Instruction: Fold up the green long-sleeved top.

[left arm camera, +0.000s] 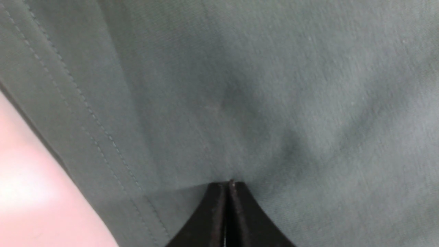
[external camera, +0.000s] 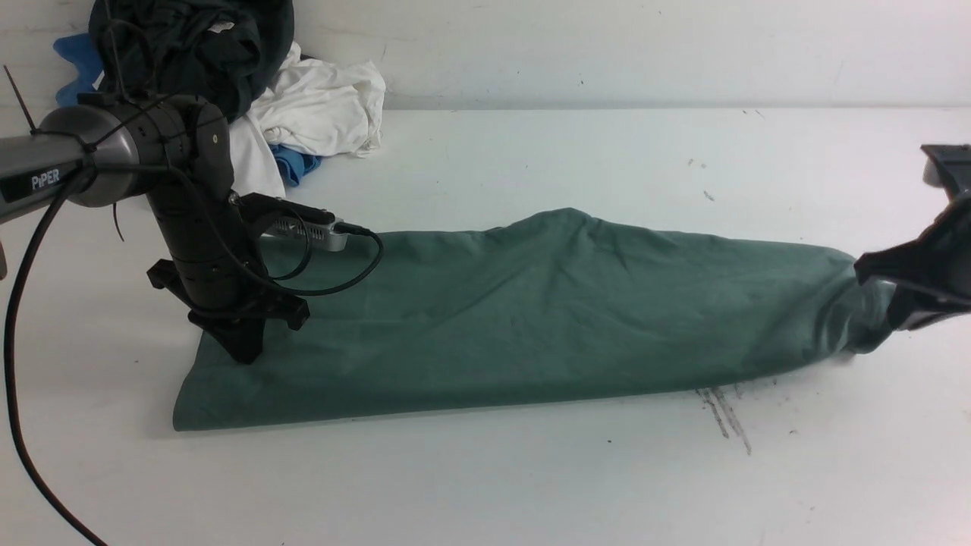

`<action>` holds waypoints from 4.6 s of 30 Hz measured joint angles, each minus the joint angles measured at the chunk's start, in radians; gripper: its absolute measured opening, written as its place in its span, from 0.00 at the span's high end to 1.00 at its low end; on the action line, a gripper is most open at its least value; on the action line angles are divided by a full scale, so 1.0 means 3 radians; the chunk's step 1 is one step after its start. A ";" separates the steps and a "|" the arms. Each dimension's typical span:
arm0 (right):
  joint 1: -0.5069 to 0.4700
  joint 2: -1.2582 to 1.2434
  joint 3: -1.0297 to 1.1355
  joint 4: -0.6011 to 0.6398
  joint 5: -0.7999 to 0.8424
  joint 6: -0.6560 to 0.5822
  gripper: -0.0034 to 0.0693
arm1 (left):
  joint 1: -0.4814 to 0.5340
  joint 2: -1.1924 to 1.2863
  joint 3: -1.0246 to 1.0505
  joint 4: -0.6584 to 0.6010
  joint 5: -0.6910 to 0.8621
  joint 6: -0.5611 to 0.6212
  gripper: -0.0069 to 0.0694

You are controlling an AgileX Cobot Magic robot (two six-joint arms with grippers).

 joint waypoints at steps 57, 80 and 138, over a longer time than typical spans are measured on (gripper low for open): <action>0.1601 -0.0006 -0.1064 0.0223 0.0022 -0.0232 0.91 | 0.0000 -0.1101 0.0061 -0.0307 0.0133 0.0106 0.92; 0.0894 0.0019 -0.1088 -0.0254 0.0750 -0.0300 0.71 | -0.1216 -0.0942 0.0061 -0.0713 -0.0921 0.0291 0.92; 0.1301 -0.4713 0.2055 0.0307 -0.1744 -0.0309 0.97 | -0.0983 -0.5293 0.3411 0.0368 -0.0521 -0.0627 0.92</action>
